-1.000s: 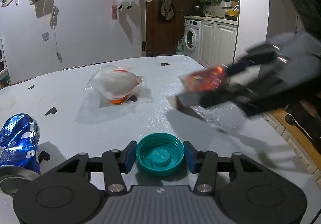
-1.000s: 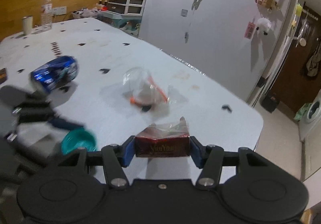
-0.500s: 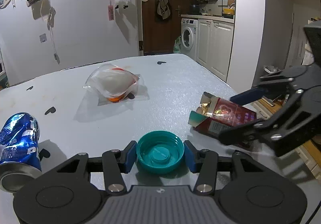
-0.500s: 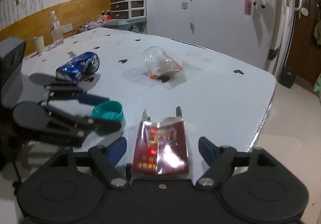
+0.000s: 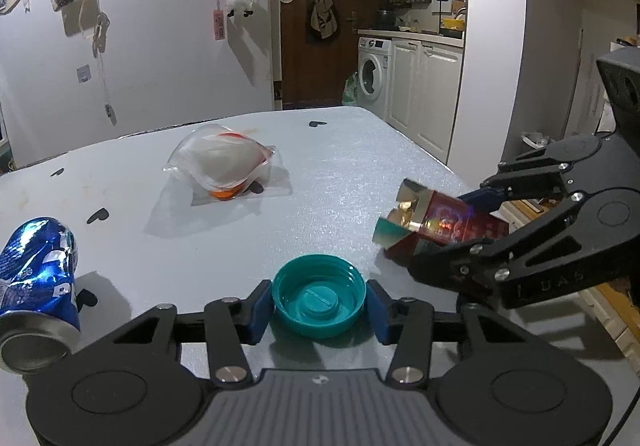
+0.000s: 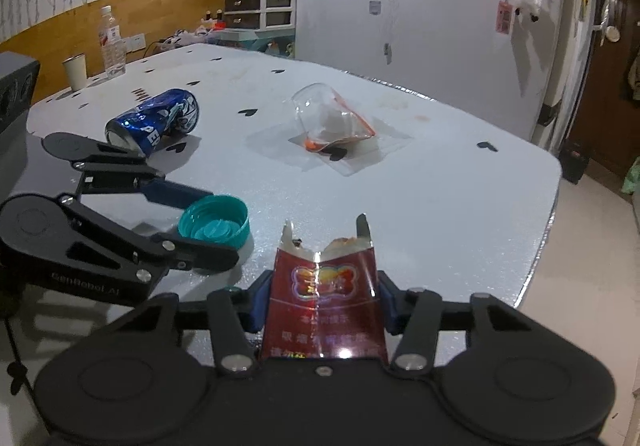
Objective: Collect trash
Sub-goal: 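Carry the teal cap and red snack box with both tools over the bin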
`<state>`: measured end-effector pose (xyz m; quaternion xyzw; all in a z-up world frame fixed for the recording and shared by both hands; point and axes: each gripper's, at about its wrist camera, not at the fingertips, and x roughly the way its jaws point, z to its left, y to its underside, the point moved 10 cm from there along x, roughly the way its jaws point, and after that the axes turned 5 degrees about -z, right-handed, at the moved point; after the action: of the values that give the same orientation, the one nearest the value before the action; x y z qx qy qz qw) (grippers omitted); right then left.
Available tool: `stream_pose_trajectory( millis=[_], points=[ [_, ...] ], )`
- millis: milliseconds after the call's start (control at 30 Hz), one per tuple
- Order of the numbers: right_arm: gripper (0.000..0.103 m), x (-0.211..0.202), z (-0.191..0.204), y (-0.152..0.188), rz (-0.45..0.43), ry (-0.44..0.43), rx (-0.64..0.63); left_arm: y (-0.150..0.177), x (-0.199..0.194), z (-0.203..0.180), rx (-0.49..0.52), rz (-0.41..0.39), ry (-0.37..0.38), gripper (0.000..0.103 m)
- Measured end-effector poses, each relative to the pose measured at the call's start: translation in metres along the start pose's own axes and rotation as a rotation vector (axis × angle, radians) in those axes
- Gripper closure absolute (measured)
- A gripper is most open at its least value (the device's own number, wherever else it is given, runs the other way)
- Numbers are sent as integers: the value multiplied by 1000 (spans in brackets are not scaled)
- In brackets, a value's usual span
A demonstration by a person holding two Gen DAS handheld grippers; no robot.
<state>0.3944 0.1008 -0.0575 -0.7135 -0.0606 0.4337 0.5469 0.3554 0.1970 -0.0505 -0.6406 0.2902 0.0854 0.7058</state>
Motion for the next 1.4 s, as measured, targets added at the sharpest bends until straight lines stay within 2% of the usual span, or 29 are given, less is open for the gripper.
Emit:
stream_pose_trajectory(
  millis=[100,300,600,967,1400],
  points=[
    [50,-6,-3,0,-30,8,28,2,-2,2,-20,-1,-2,53],
    [50,-28,-15,0,-97,63,51,3,-10,5,-57,-17,-52,53],
    [50,-69,-28,3,-182,111,104,0,-31,-14,-114,-71,-135,53],
    [50,-130,-44,18,-239,181,147,-23,-65,-61,-113,-134,-166,53],
    [50,-209,-73,49,-279,302,186,-38,-83,-137,-92,-167,-138,53]
  ],
)
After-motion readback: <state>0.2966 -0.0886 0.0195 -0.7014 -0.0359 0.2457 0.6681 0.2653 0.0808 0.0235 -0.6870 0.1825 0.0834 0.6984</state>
